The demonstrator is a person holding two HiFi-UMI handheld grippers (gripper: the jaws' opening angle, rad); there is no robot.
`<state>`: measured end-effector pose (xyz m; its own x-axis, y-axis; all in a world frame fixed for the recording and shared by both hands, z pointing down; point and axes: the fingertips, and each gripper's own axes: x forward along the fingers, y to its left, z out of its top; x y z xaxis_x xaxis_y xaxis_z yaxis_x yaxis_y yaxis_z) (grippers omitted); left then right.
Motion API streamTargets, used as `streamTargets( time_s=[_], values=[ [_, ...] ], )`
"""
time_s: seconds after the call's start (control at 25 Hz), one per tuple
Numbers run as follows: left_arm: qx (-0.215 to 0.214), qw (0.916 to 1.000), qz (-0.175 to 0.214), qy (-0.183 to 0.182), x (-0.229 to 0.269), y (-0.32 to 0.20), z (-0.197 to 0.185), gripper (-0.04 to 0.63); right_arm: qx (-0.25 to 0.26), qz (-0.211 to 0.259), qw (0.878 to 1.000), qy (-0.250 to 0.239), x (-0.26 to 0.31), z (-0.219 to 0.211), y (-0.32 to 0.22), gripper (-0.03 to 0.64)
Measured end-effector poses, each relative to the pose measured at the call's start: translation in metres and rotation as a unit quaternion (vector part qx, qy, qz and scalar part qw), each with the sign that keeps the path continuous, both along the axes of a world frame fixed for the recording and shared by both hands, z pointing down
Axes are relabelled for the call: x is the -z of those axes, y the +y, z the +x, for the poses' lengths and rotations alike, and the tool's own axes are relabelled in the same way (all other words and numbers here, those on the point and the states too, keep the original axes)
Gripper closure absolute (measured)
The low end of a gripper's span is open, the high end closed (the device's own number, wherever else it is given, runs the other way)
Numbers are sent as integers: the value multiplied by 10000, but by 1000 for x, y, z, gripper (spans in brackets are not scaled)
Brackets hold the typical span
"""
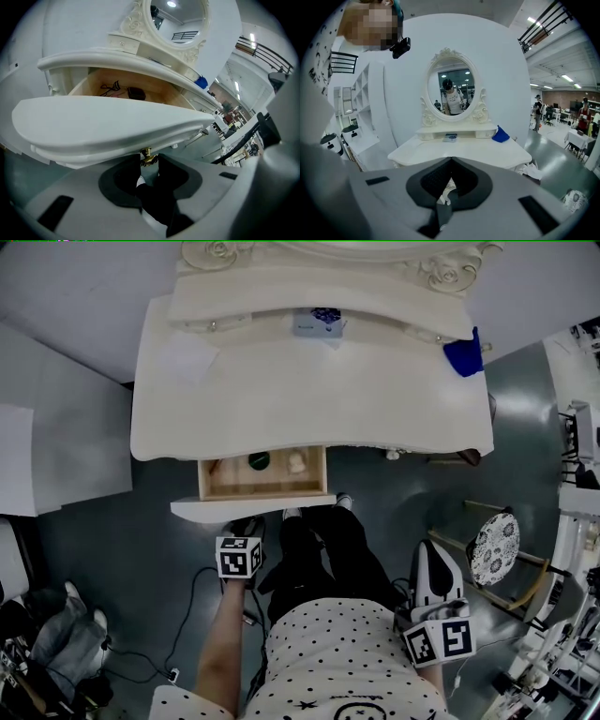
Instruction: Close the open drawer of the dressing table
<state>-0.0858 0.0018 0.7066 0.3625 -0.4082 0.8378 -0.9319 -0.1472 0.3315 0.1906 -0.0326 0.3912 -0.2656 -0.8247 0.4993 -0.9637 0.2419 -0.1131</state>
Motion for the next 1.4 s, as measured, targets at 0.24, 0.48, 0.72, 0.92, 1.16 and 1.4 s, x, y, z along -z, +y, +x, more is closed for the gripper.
streamTargets(
  time_s=[0.24,0.48,0.72,0.92,1.16,1.4],
  values=[
    [4,10000,40,-30,0,-12,-2,465,-207,100,9997,14,6,9,-1,609],
    [24,9999,85,-59,1,-25,-3,466,-337,181,9993,32,10,13,-3,609],
    [26,9999,115,-63,2,-37,-5,466,-375,195,9991,54,12,13,-9,609],
    [19,9998,155,-96,2,-52,-7,466,-402,185,9990,78,12,13,-15,609],
    [8,9997,204,-118,2,-71,-10,466,-492,183,9986,94,14,16,-23,609],
    [2,9996,243,-126,1,-91,-12,466,-600,182,9979,142,13,21,-28,609]
  ],
)
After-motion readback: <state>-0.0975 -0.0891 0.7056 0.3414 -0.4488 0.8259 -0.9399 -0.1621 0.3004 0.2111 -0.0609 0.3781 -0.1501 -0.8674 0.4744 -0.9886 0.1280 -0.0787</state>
